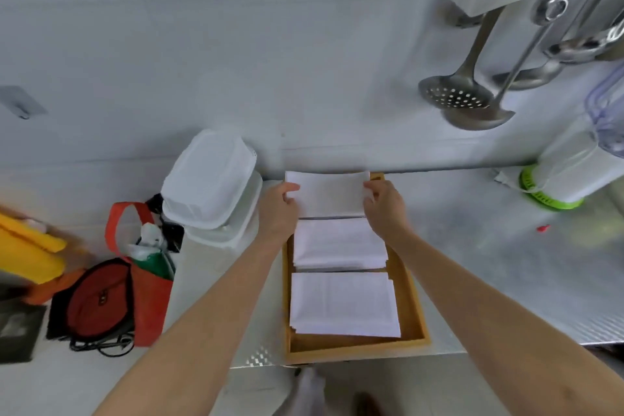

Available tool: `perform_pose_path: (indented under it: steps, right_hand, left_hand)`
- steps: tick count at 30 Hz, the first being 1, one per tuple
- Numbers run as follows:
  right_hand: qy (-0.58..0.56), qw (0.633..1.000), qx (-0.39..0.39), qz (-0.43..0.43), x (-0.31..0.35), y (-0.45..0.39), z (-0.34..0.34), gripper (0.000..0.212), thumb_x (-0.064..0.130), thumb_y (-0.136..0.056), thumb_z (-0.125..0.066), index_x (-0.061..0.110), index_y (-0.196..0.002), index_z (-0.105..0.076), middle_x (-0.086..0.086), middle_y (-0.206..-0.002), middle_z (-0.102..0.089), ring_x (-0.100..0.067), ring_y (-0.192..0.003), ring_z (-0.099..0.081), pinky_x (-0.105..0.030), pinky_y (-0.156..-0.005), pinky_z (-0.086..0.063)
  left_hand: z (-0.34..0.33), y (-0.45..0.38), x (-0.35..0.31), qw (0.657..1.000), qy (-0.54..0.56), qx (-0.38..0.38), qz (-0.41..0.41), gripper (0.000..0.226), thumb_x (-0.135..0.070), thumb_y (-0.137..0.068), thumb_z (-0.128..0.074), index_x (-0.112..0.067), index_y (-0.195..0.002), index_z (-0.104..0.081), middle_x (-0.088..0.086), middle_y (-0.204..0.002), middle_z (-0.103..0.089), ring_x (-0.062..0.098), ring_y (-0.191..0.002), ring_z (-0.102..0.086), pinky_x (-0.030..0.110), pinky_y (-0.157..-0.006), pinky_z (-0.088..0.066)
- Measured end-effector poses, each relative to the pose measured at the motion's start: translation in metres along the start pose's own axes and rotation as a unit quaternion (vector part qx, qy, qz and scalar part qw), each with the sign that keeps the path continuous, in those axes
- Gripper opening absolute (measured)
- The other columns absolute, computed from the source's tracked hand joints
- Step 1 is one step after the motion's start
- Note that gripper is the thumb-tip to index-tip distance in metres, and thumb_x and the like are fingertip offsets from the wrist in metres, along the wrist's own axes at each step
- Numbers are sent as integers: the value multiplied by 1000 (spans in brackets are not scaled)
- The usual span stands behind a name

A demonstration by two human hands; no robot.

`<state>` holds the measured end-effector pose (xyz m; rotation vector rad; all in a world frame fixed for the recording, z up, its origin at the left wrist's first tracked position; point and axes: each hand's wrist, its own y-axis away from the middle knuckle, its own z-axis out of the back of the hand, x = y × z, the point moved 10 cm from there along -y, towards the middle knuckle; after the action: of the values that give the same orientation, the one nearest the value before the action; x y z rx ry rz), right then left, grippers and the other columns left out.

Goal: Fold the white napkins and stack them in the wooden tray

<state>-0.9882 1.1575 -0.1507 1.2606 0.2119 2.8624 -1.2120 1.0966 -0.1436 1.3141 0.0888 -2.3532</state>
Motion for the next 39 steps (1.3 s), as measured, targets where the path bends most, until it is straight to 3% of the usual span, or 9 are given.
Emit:
perform_pose_path:
  steps: [6, 12, 15, 17, 19, 22, 25, 33, 39]
  right_hand:
    - [115, 993, 0, 36, 4, -31, -30, 42, 7, -93, -45, 3, -135, -47, -8, -137, -42, -27, -122, -44, -33, -101, -39]
    - [257, 964, 55, 34, -12, -36, -55, 45, 25, -101, -39, 9, -142, -35, -8, -154, -25, -27, -139, -27, -36, -112, -30]
    - [355, 927, 116, 36, -27, -32, -71, 54, 36, -103, -25, 12, -151, -13, -6, -161, 4, -24, -147, 7, -38, -120, -5]
    - [361, 923, 126, 40, -28, -32, -71, 56, 38, -103, -19, 14, -153, -7, -3, -161, 7, -22, -147, 10, -38, -119, 1]
    - [329, 935, 124, 40, -26, -32, -64, 57, 41, -103, -20, 16, -152, -10, -2, -161, 3, -20, -147, 8, -38, -118, 1]
    - [257, 962, 84, 46, -21, -23, -36, 50, 38, -103, -30, 14, -146, -31, -2, -158, -20, -20, -147, -9, -38, -118, -10]
    - [176, 984, 0, 9, -37, 2, 17, 38, 29, -101, -40, 9, -132, -50, -5, -142, -45, -23, -137, -34, -35, -109, -28]
    - [139, 966, -146, -161, -183, 165, 177, 22, 16, -94, -50, 6, -109, -64, -10, -115, -59, -31, -112, -52, -33, -83, -41]
    - [138, 877, -278, -367, -326, 436, 290, 19, 16, -92, -45, 10, -91, -64, -6, -99, -58, -29, -95, -56, -33, -66, -43]
  left_hand:
    - [-29, -38, 2, 978, -175, 87, -67, 42, -10, -96, -46, -10, -138, -44, 7, -140, -44, 19, -121, -47, 9, -83, -27]
    - [-56, -54, 18, 923, -347, 135, -100, 25, -12, -94, -46, -11, -119, -49, 14, -139, -36, 33, -123, -39, 39, -97, -42]
    - [-63, -54, 24, 869, -455, 141, -136, 27, -10, -95, -44, -15, -121, -49, 16, -157, -5, 39, -145, 3, 49, -117, -15]
    - [-67, -54, 24, 850, -478, 157, -154, 27, -17, -98, -40, -13, -124, -48, 14, -159, 0, 39, -145, 12, 53, -118, -3]
    - [-69, -54, 15, 849, -475, 176, -148, 33, -23, -99, -37, -11, -129, -45, 12, -155, -19, 39, -145, -1, 54, -117, -6]
    - [-61, -44, -29, 902, -379, 120, -170, 23, -18, -95, -40, -9, -110, -56, 9, -114, -59, 31, -118, -51, 44, -98, -39]
    - [-79, -13, -69, 920, -307, 155, -187, 27, -20, -99, -40, -14, -119, -57, 3, -116, -63, 23, -107, -58, 36, -85, -46]
    - [-254, 162, -169, 786, -358, 335, -377, 23, -21, -95, -43, -18, -106, -64, 8, -108, -66, 31, -101, -61, 34, -80, -47]
    - [-404, 437, -203, 562, -421, 450, -552, 22, -21, -94, -44, -14, -104, -62, 10, -109, -64, 33, -100, -60, 34, -73, -43]
